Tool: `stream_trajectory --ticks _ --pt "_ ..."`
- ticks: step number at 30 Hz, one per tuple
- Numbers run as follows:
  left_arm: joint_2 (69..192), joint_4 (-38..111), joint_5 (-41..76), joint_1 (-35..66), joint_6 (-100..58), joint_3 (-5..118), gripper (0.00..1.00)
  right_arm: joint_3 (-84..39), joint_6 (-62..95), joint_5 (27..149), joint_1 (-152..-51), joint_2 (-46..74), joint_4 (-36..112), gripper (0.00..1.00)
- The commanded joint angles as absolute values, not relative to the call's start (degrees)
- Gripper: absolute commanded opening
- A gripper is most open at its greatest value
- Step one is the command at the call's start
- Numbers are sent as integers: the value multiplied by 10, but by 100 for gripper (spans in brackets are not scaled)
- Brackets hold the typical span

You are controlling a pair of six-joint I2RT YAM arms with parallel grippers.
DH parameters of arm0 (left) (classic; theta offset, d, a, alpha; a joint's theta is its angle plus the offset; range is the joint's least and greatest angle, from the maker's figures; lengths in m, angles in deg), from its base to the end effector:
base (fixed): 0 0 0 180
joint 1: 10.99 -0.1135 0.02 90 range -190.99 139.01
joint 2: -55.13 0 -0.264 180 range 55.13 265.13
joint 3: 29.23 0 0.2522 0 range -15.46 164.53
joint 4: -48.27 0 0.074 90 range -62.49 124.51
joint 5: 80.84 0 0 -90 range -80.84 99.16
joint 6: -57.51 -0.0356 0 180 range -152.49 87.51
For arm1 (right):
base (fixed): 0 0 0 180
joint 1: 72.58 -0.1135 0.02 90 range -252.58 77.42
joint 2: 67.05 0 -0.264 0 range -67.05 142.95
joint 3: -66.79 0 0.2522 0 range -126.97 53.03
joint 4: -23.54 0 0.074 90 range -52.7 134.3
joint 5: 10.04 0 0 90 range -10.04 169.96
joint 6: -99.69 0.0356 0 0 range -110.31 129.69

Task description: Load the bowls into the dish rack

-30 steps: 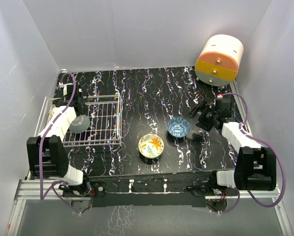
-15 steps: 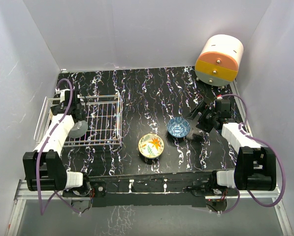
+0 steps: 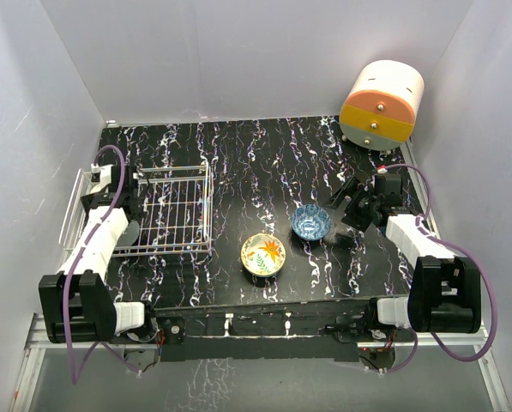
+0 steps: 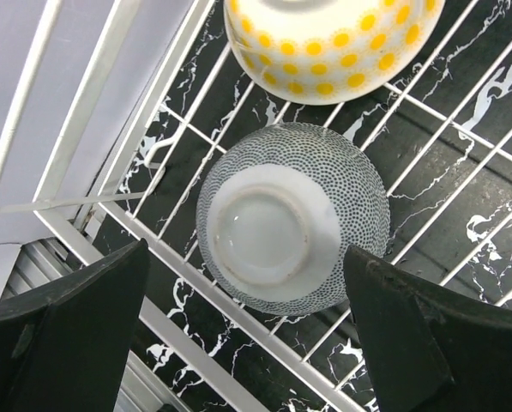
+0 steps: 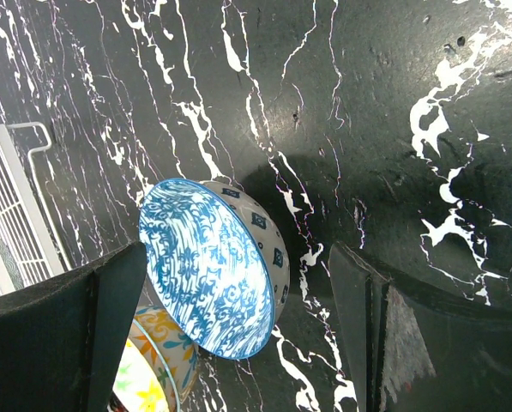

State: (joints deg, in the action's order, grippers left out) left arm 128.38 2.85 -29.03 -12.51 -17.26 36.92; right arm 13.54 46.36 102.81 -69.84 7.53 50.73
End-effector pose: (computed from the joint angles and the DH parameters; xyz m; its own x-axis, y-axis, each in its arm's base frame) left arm 0.2556 0.0288 0.2542 -0.6612 -0.2241 -0.7160 -0.5914 0.7429 0.3136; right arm 0.2558 0.0016 0.1962 -0.7273 0.5858 -0.3575 0.2762 0.7268 0.6289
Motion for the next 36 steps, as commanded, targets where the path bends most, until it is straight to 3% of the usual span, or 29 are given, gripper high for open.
stream_trajectory --ticks 1,4,10,18,36 --pt "1246 8 -304 -134 -164 392 93 140 454 1028 -699 55 494 91" --pt "1226 17 -233 -135 -155 398 92 140 453 1024 -699 54 496 91" --pt "1213 93 -16 -126 -148 377 78 138 454 1013 -699 54 501 91" --pt "1249 139 100 -119 -133 353 78 142 452 998 -699 44 511 91" --pt "1285 97 -74 -120 -86 329 81 151 445 1005 -699 54 500 91"
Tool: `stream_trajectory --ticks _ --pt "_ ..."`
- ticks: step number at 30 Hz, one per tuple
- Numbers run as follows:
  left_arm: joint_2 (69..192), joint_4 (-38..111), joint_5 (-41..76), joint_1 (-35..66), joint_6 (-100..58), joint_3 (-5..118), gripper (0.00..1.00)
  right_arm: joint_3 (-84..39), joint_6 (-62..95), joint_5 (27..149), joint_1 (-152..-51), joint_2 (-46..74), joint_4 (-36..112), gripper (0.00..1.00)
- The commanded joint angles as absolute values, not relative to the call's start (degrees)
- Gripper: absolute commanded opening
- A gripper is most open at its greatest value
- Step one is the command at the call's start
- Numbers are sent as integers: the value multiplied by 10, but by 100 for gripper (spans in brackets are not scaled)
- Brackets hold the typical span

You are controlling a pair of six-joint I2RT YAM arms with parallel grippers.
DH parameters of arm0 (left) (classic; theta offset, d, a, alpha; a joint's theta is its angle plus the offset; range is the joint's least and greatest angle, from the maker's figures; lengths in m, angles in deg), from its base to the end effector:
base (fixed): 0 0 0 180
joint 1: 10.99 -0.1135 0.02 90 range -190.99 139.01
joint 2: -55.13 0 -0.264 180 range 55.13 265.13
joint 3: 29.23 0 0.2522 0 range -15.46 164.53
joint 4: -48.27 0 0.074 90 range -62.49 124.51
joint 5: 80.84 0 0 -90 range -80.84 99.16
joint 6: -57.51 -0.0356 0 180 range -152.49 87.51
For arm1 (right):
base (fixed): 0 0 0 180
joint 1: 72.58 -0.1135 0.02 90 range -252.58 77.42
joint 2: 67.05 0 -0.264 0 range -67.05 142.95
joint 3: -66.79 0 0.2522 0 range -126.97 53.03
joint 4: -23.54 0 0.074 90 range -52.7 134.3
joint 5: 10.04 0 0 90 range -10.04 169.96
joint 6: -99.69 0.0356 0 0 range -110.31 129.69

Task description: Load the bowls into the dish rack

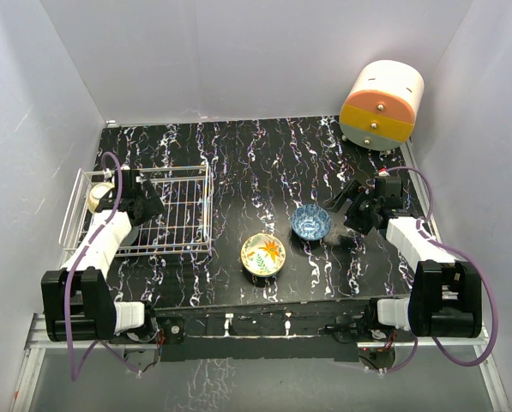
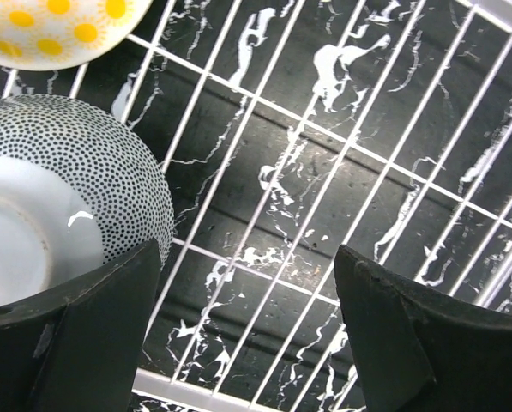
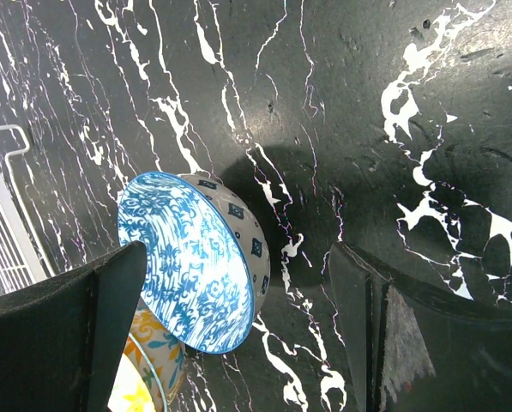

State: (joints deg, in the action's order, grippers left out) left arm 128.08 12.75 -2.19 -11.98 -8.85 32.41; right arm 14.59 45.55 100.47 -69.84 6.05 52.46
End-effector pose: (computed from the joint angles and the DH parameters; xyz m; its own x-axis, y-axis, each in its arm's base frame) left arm 0.2642 0.0116 0.2370 -0.6072 -0.4037 -0.6843 -0.4313 0.8908 -0.1429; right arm 0.2484 0.0006 0.1941 -0.7245 0.5840 -0.3661 0.3003 0.7456 0.5949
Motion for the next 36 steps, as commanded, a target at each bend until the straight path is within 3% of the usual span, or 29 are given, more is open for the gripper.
stream_trajectory --ticks 1,14,23,29,36 --pt "1287 92 -85 -119 -88 331 81 152 445 1005 -699 54 500 91" --pt "1292 84 -148 -152 -87 339 84 157 443 1012 -699 48 498 91" --pt "1275 94 -123 -177 -87 336 85 155 443 1012 -699 44 502 91" --pt "1225 108 -64 -171 -96 343 85 151 443 999 -699 42 509 91" --pt "1142 151 67 -88 -112 359 81 140 447 975 -699 33 522 91"
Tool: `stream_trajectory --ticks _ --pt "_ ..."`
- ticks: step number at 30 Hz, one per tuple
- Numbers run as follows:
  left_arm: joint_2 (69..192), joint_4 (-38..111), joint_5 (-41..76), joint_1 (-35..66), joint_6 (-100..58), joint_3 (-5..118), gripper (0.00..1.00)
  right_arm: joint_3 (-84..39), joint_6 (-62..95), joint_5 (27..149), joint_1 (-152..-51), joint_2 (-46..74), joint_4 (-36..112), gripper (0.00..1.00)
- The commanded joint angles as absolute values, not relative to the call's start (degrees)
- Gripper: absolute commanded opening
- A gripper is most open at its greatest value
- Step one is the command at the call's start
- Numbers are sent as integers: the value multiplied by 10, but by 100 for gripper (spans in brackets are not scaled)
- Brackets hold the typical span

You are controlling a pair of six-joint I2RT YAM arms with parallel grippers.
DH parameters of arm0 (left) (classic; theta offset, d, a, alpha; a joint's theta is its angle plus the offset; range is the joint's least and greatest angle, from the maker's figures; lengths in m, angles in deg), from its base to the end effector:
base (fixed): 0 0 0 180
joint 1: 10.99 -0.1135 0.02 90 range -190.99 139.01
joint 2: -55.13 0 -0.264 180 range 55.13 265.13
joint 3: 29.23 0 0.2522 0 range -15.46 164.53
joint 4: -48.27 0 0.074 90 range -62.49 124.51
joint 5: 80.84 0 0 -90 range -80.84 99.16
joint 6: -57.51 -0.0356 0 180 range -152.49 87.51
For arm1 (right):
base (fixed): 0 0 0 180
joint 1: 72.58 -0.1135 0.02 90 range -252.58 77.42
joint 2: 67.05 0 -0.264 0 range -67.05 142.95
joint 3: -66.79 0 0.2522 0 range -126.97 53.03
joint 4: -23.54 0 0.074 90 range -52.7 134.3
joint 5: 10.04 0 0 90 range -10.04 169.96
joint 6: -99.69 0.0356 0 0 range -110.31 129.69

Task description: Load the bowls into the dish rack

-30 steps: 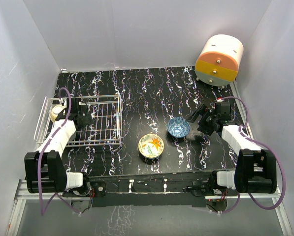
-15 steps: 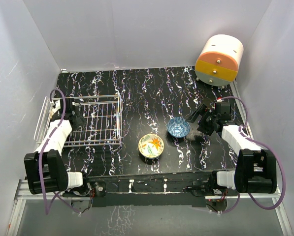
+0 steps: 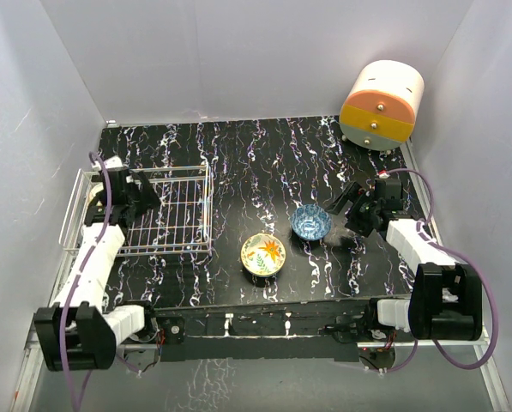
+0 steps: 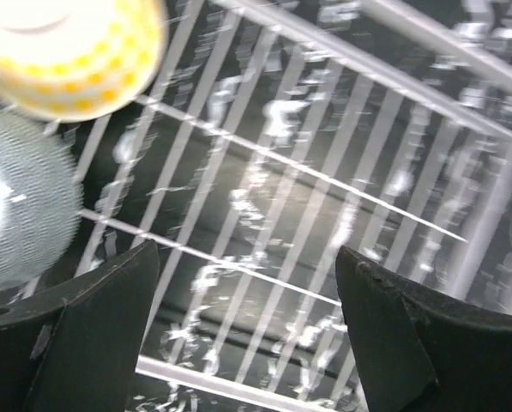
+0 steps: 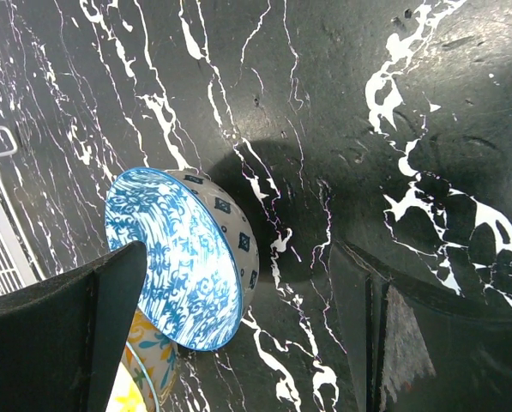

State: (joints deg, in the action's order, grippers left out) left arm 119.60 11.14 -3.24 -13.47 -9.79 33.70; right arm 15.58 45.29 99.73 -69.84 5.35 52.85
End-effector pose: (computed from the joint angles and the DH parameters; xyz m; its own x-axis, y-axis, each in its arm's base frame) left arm 0.2427 0.0182 0.2770 -0.4949 -0.3987 -0.7721 -0.4344 0.8830 -0.1775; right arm 0.2440 0.0004 0.1910 -0.7256 0.5832 -0.3653 0.3105 0.7512 0.5825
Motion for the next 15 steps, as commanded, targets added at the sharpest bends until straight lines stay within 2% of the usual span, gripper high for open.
stream_trajectory --ticks 1,4,8,11,15 --pt "1127 165 76 -59 -113 357 80 137 448 971 -699 34 524 91" --pt "1111 183 58 24 -115 370 80 127 451 964 -699 37 528 91" --pt "1147 192 -33 180 -127 407 79 112 458 956 -699 43 532 91" --pt "1202 227 -133 315 -156 432 80 101 471 952 -699 45 533 91" --pt "1313 288 -154 424 -229 473 81 87 489 944 -699 41 531 91"
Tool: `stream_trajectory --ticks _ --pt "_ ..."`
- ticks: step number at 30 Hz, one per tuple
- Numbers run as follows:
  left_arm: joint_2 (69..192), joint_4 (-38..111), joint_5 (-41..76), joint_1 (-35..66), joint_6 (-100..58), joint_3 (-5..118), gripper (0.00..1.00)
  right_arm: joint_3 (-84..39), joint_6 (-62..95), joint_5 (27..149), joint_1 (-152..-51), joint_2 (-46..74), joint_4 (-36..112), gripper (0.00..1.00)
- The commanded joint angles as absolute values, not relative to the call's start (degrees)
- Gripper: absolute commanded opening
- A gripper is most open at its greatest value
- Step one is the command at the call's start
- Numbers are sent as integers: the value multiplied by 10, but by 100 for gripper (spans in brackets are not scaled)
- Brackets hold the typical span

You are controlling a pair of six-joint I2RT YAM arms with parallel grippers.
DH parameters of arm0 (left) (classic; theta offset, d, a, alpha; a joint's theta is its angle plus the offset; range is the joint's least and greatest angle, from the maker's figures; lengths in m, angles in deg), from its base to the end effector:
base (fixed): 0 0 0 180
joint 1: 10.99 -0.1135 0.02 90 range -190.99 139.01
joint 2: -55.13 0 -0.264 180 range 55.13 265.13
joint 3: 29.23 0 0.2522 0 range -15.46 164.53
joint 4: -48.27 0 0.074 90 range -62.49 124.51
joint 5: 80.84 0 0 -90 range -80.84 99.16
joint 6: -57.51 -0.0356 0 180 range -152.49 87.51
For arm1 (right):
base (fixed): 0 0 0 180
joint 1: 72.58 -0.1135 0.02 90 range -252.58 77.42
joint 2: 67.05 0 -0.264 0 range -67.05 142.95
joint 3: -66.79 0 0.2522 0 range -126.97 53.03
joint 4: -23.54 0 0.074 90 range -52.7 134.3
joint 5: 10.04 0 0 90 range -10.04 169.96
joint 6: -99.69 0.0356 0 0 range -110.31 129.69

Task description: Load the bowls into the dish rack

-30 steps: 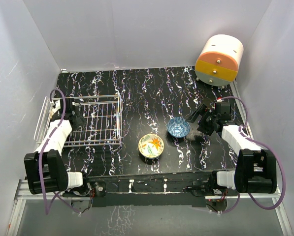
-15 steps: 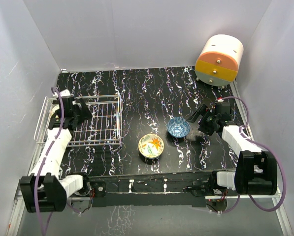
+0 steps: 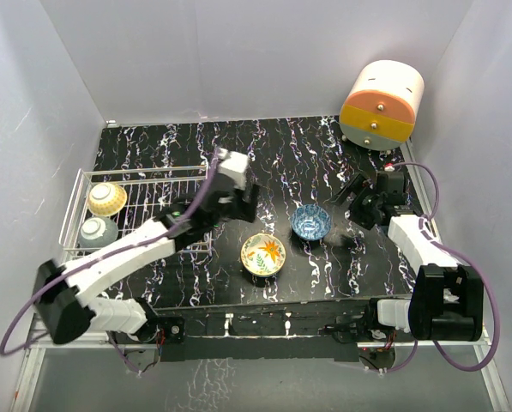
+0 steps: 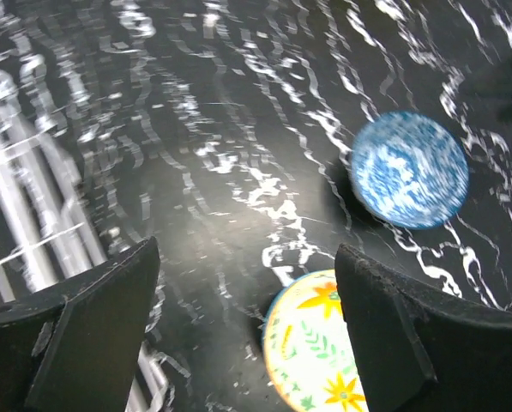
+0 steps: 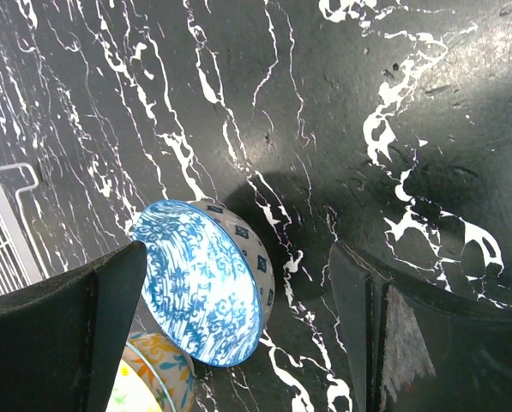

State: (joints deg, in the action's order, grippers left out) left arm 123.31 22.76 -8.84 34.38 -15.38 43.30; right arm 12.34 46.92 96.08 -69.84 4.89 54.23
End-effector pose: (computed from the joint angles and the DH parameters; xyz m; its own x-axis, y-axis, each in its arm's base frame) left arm 0.2003 -0.1872 0.3388 -0.3819 -0.0114 -0.9241 0.3788 0.9102 -0.1678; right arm 0.2510 -0.0021 0.2081 -0.6768 0.6143 -0.4057 0.3397 0.7495 0.5682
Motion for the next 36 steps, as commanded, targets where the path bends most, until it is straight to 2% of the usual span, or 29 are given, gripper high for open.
stream_trajectory --ticks 1,7,10,17,21,31,36 --pt "1338 309 -151 444 -251 482 82 83 492 942 -699 41 529 91" --pt "1446 409 -56 487 -341 508 84 62 495 925 -699 45 536 91" --pt "1482 426 1 501 -384 517 89 60 494 914 -698 43 538 92" --pt "1518 458 102 516 -432 521 97 63 492 910 -693 58 536 93" --pt "1544 447 157 518 -455 539 97 64 490 905 -688 63 534 93" --pt "1637 423 183 519 -487 594 97 67 486 908 -670 60 531 93" --pt "1665 449 126 519 -493 596 95 74 484 913 -662 59 525 93"
